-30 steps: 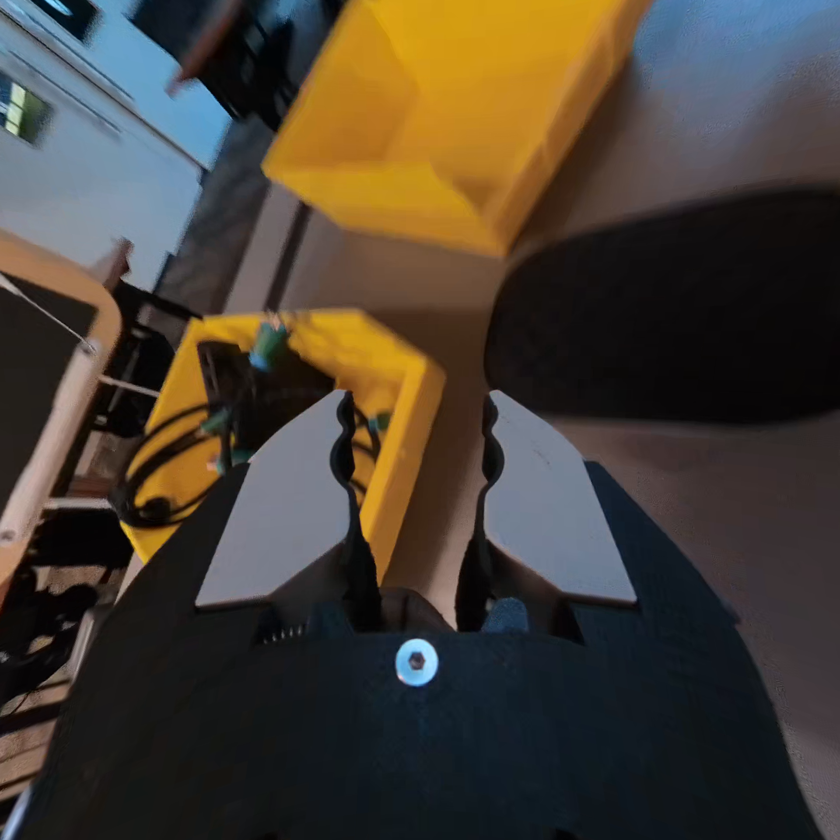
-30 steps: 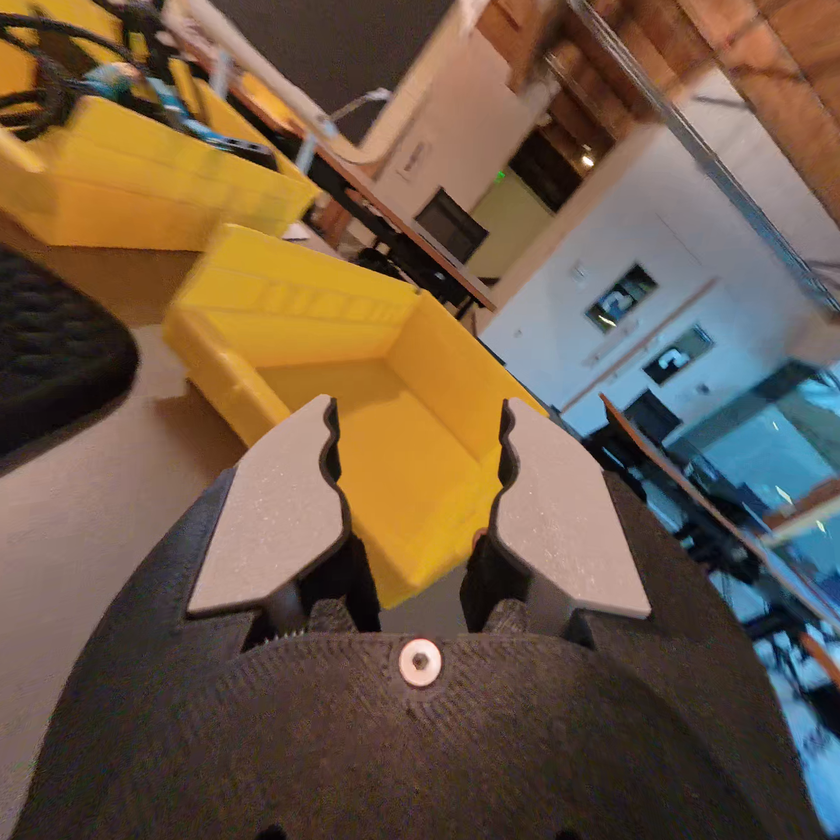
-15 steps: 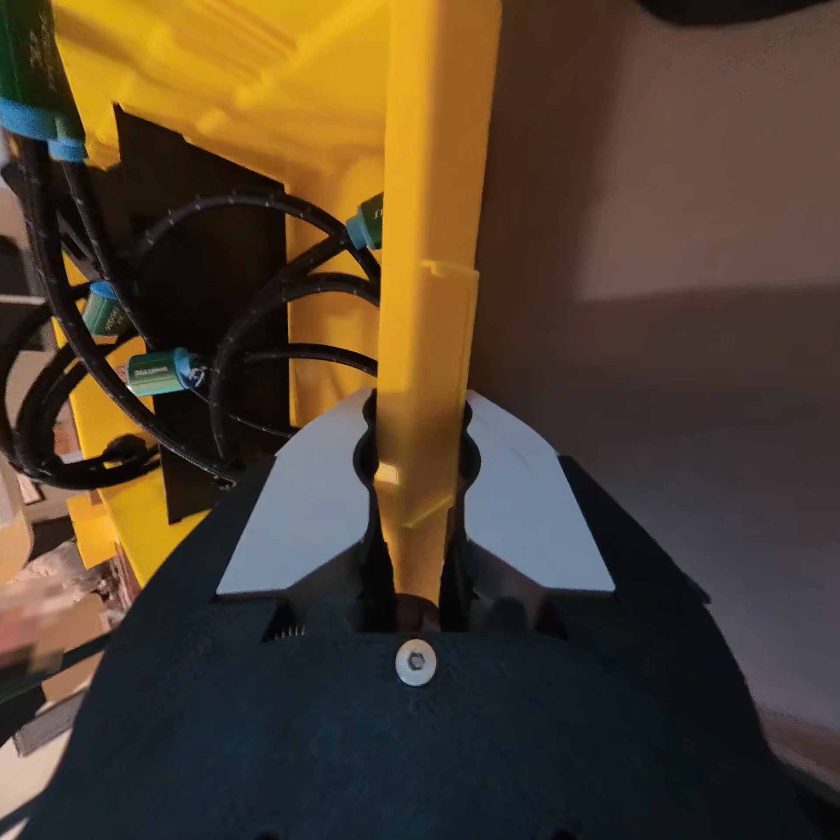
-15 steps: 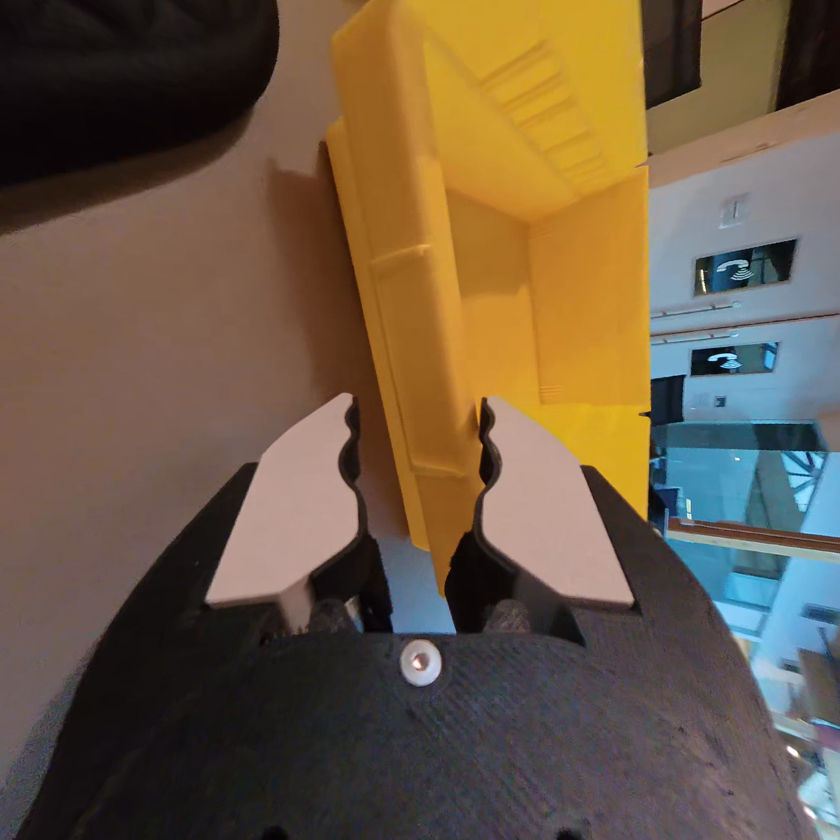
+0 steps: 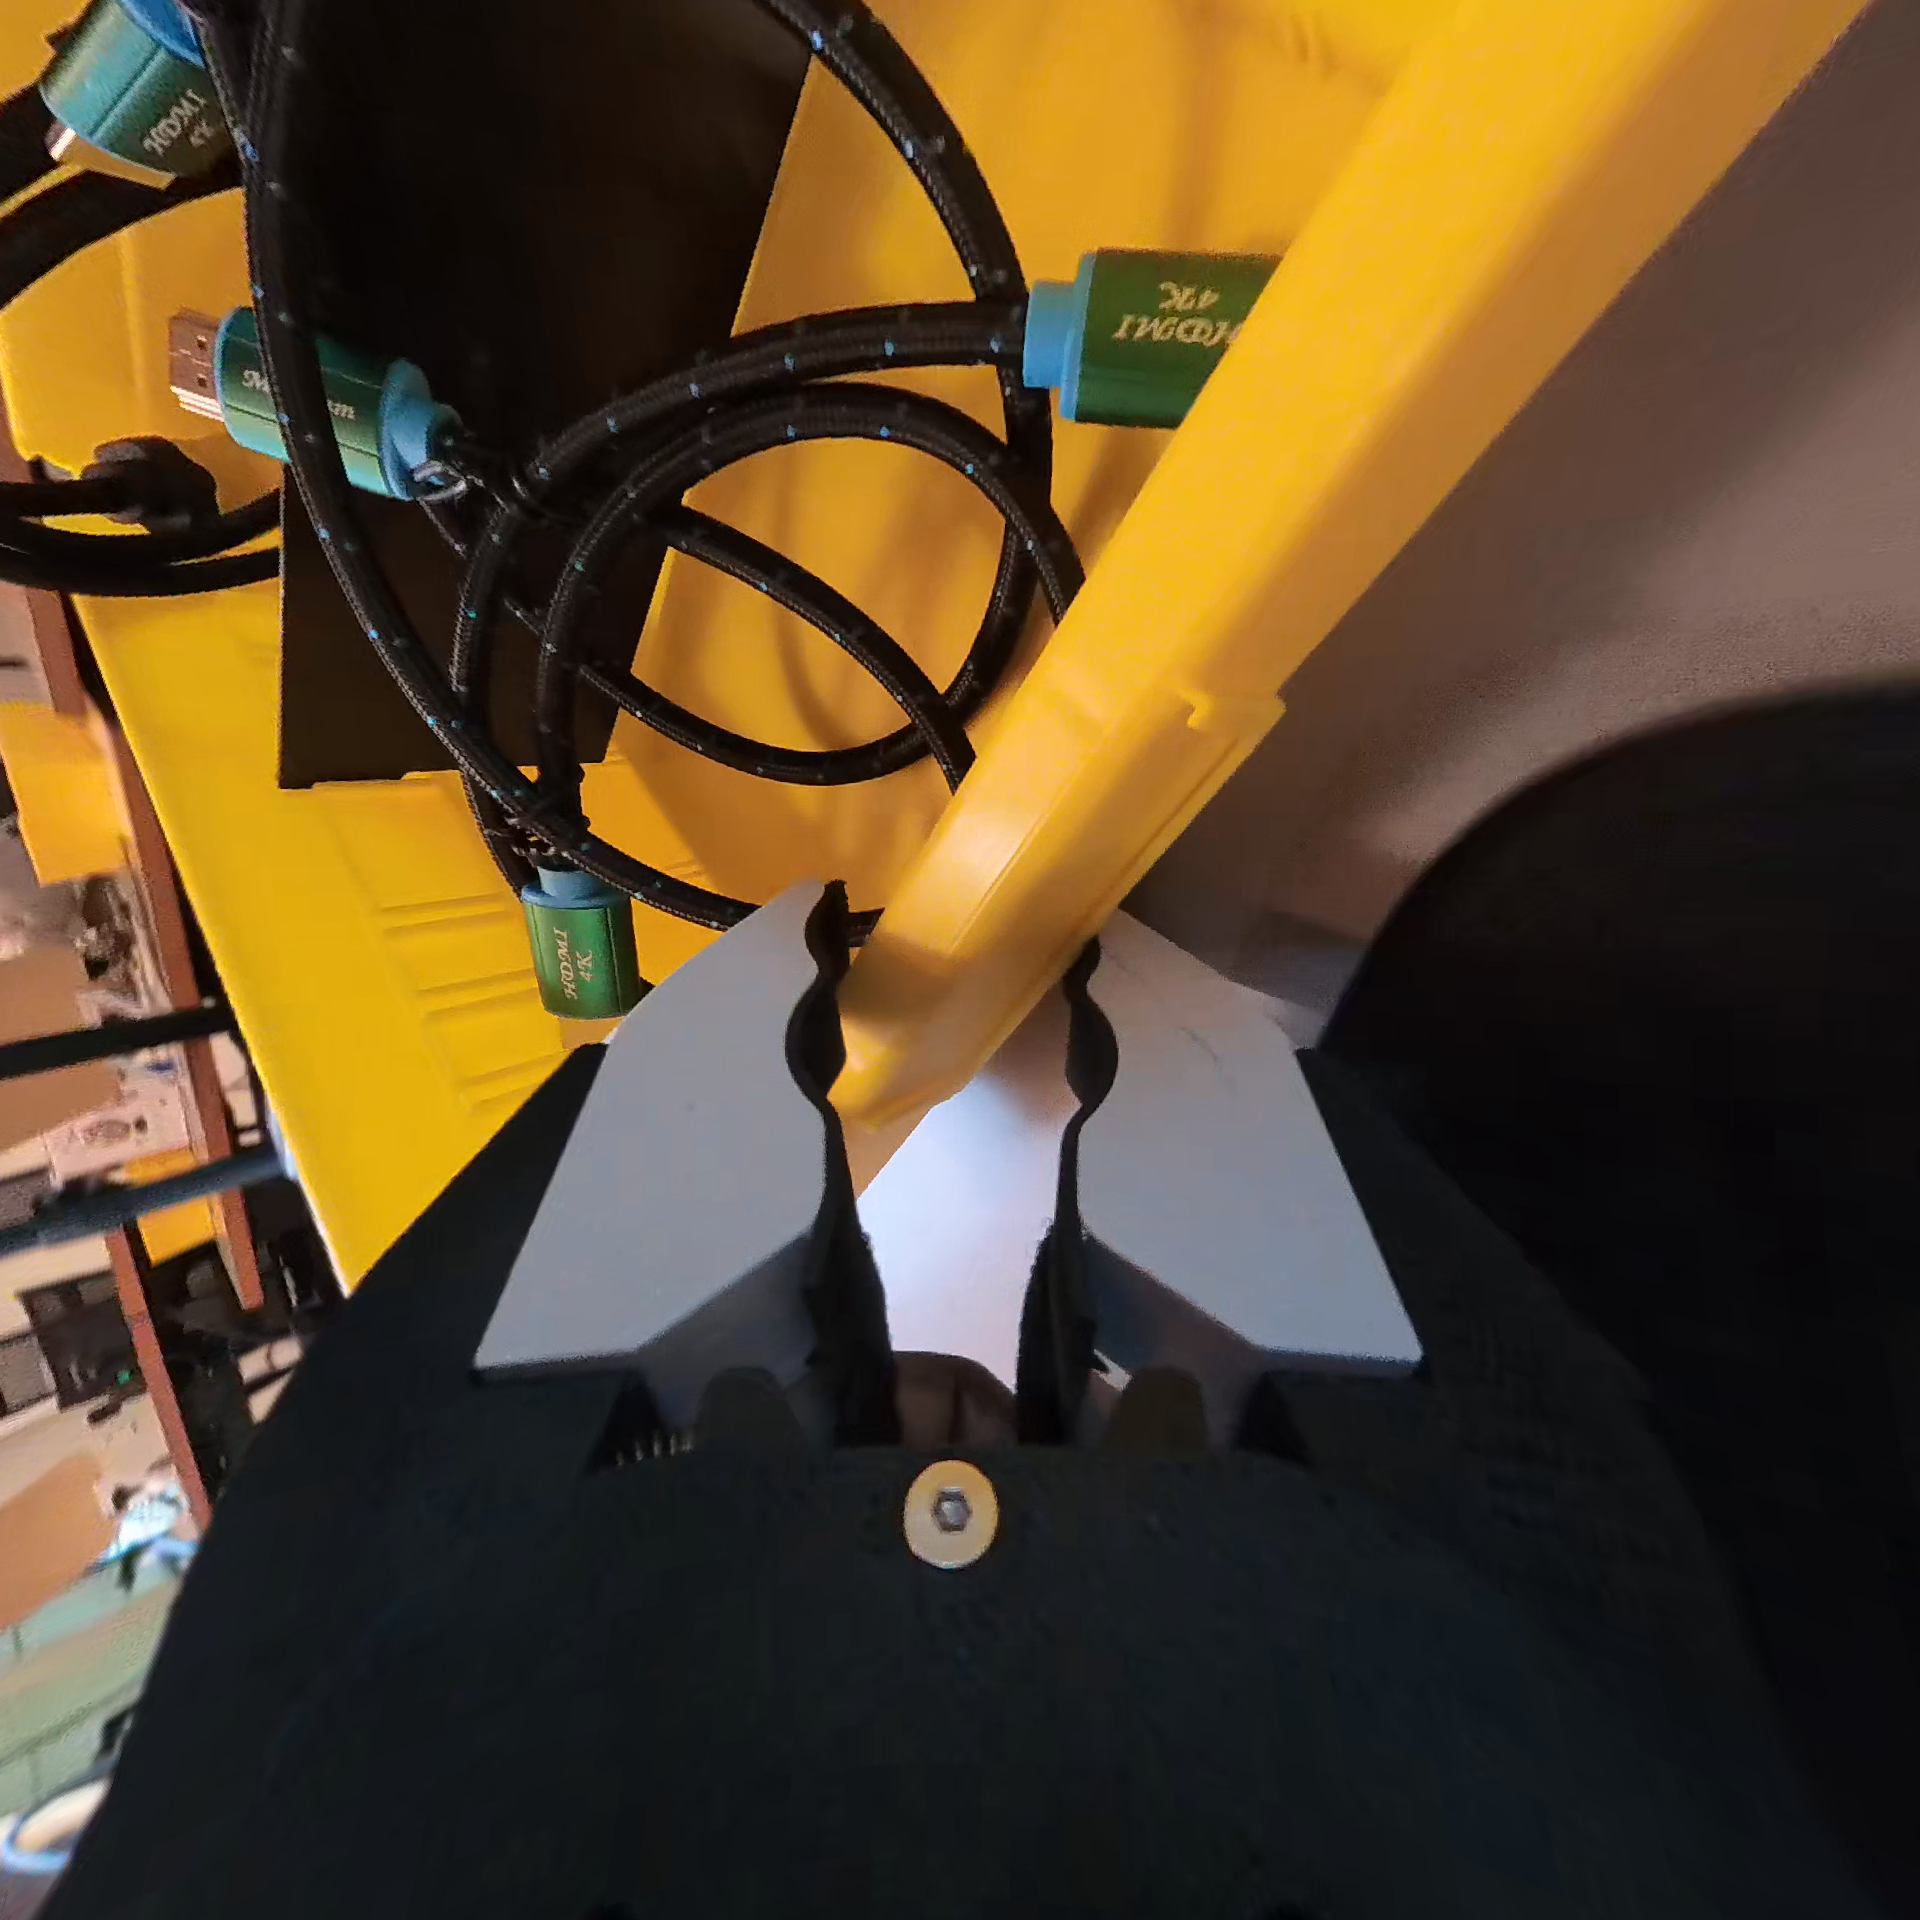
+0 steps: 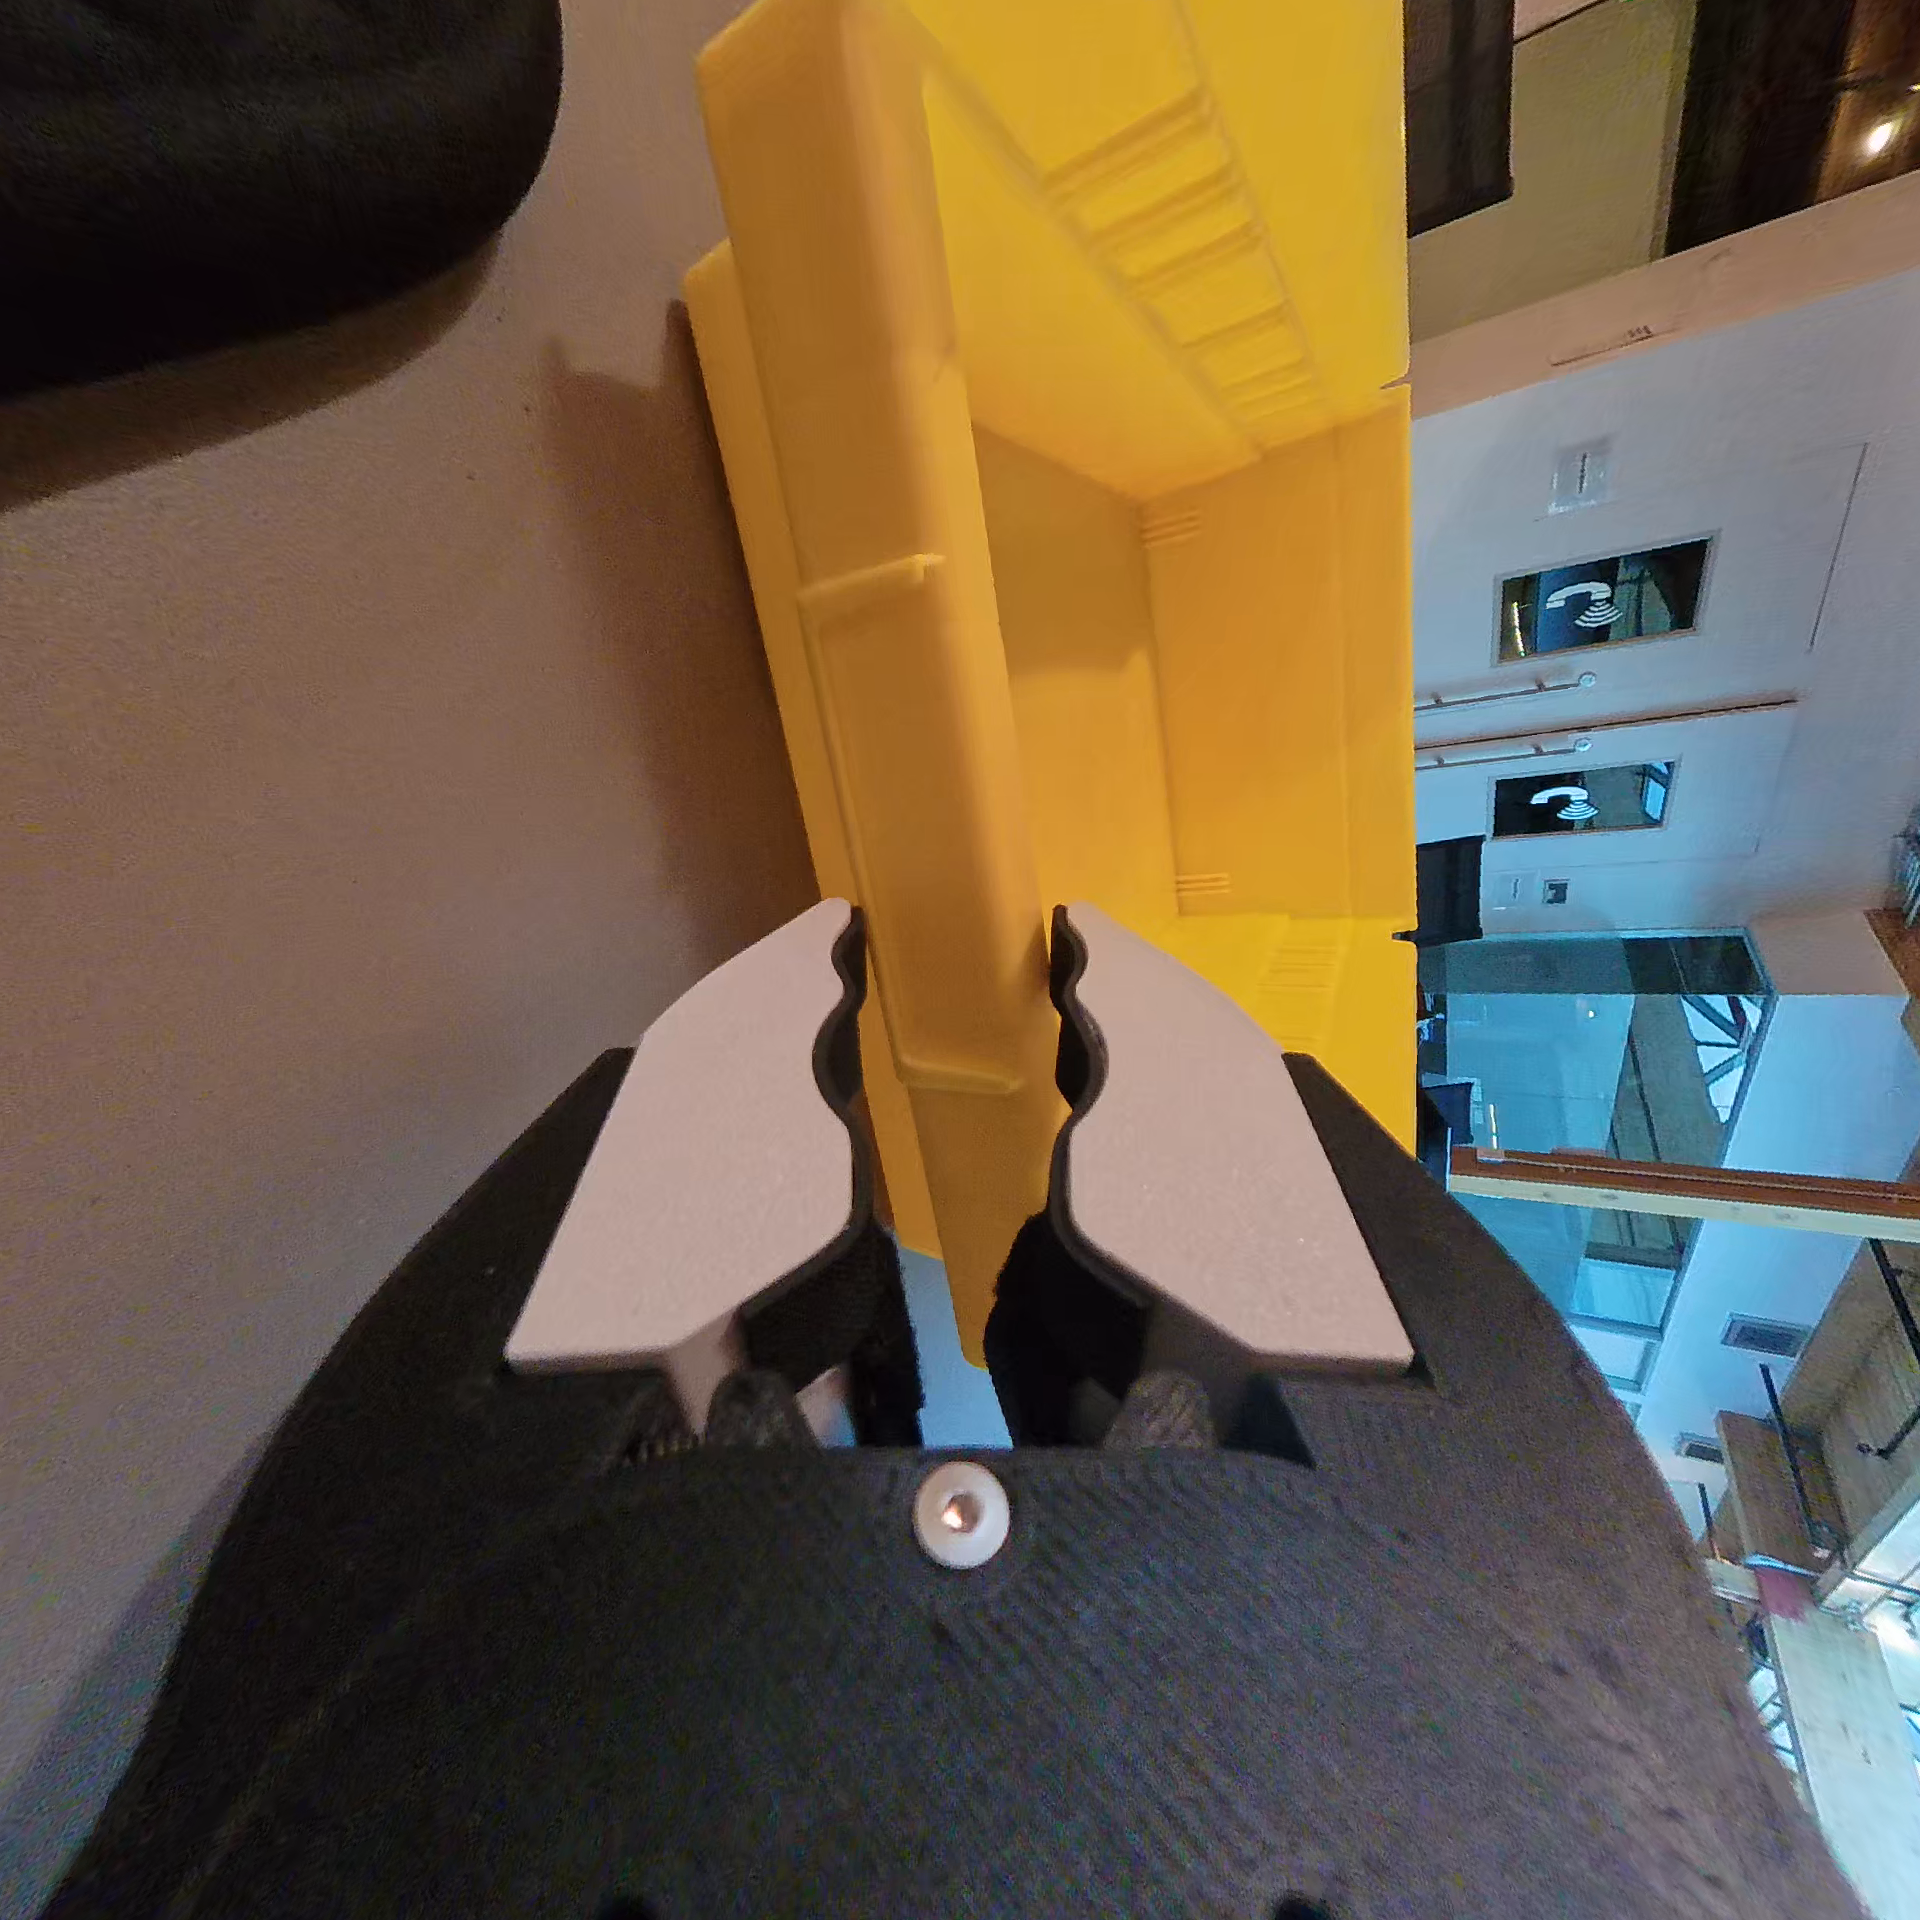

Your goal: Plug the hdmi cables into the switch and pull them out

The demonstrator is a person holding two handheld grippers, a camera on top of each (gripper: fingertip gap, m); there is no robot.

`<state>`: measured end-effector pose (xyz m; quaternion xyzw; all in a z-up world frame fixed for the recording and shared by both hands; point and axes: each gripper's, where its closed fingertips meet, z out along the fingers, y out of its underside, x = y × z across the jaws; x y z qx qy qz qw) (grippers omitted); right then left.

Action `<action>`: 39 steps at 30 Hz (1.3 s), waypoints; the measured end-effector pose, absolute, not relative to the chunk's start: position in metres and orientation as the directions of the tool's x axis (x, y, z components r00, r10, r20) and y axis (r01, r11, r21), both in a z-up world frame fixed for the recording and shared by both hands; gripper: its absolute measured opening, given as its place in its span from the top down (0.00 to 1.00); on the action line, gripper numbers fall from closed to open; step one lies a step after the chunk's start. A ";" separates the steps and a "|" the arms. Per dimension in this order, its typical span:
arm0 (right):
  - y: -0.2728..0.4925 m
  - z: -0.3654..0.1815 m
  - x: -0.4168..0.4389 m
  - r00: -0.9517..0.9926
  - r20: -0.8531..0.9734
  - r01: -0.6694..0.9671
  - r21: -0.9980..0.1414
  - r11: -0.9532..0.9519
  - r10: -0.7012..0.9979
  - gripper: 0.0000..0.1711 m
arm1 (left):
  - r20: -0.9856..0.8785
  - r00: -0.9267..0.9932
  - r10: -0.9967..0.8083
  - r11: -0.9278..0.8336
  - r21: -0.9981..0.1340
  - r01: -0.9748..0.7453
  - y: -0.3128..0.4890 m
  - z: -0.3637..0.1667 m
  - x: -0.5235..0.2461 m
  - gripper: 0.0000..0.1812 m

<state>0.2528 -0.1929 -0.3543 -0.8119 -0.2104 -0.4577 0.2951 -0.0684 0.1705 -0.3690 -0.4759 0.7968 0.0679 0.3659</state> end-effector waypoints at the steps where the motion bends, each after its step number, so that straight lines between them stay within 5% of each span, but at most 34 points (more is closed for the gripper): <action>1: -0.193 -0.354 0.253 0.494 0.867 0.612 -0.289 -0.736 0.070 0.80 | -0.650 -0.263 -0.713 0.520 -0.239 -0.820 0.175 -0.369 -0.080 0.78; 15: -0.207 -0.354 0.251 0.510 0.855 0.642 -0.306 -0.704 0.093 0.80 | -0.710 0.050 -0.702 0.226 -0.288 -0.931 0.202 -0.365 -0.239 0.79; 32: -0.261 -0.356 0.253 0.622 0.779 0.581 -0.389 -0.715 0.081 0.78 | -0.799 0.133 -0.587 0.252 -0.336 -0.908 0.210 -0.358 -0.338 0.75; 35: -0.259 -0.353 0.242 0.683 0.726 0.570 -0.468 -0.676 0.073 0.76 | -0.744 0.197 -0.638 0.240 -0.435 -0.868 0.201 -0.352 -0.337 0.67; 39: -0.253 -0.326 0.221 0.755 0.655 0.570 -0.641 -0.514 0.021 0.75 | -0.544 0.310 -0.780 0.235 -0.712 -0.661 0.170 -0.321 -0.314 0.64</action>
